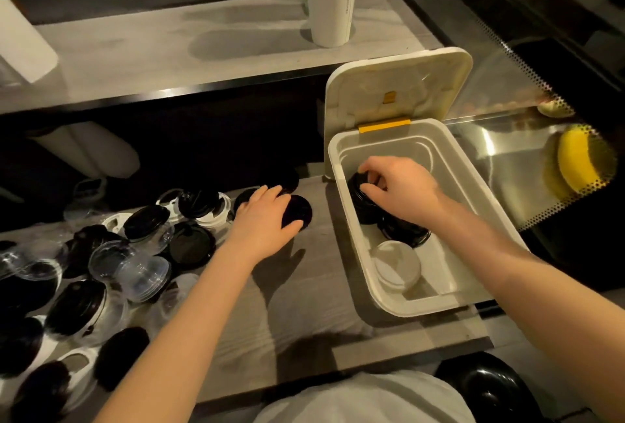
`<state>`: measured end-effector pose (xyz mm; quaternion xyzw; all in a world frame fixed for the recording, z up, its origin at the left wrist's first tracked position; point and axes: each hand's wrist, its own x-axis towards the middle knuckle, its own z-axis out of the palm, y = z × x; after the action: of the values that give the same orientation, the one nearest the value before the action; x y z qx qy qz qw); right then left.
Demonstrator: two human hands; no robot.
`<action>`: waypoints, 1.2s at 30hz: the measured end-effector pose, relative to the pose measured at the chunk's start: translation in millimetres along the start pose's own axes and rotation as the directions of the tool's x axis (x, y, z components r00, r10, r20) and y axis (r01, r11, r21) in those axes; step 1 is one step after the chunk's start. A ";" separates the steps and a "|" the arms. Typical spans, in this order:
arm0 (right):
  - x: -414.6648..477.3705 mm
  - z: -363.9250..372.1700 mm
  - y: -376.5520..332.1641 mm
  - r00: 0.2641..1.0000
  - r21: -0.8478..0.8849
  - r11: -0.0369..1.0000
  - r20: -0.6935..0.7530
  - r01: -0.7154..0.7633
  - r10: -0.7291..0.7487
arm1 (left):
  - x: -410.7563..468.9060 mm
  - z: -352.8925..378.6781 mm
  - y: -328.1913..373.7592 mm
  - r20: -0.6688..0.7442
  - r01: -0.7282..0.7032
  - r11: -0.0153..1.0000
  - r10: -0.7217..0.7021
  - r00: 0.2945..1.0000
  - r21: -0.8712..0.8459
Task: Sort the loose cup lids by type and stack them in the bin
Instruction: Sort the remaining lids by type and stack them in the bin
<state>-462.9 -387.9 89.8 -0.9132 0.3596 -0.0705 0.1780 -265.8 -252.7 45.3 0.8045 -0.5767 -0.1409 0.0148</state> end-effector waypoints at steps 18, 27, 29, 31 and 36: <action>81.2 155.5 -70.2 0.788 0.148 0.821 0.413 -0.552 0.456 | 85.5 31.9 -117.5 0.274 0.147 0.984 -0.169 0.947 0.098; 79.9 174.0 -60.9 0.807 0.209 0.794 0.320 -0.571 0.496 | 71.0 52.9 -108.2 0.193 0.170 0.983 -0.180 0.965 0.064; 76.2 176.9 -61.0 0.830 0.296 0.777 0.263 -0.555 0.493 | 61.7 54.3 -109.6 0.169 0.181 0.983 -0.184 0.968 0.036; 73.4 178.3 -62.1 0.814 0.443 0.684 0.256 -0.579 0.522 | 52.9 52.5 -111.9 0.124 0.195 0.980 -0.190 0.974 -0.028; 74.2 175.0 -69.5 0.750 0.684 0.419 0.292 -0.597 0.593 | 25.3 40.1 -114.4 0.086 0.284 0.898 -0.271 0.959 -0.336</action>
<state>-319.8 -343.4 -46.1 -0.5700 0.5965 -0.1405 0.5472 -162.4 -232.4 -19.9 0.8605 -0.4229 -0.2552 0.1249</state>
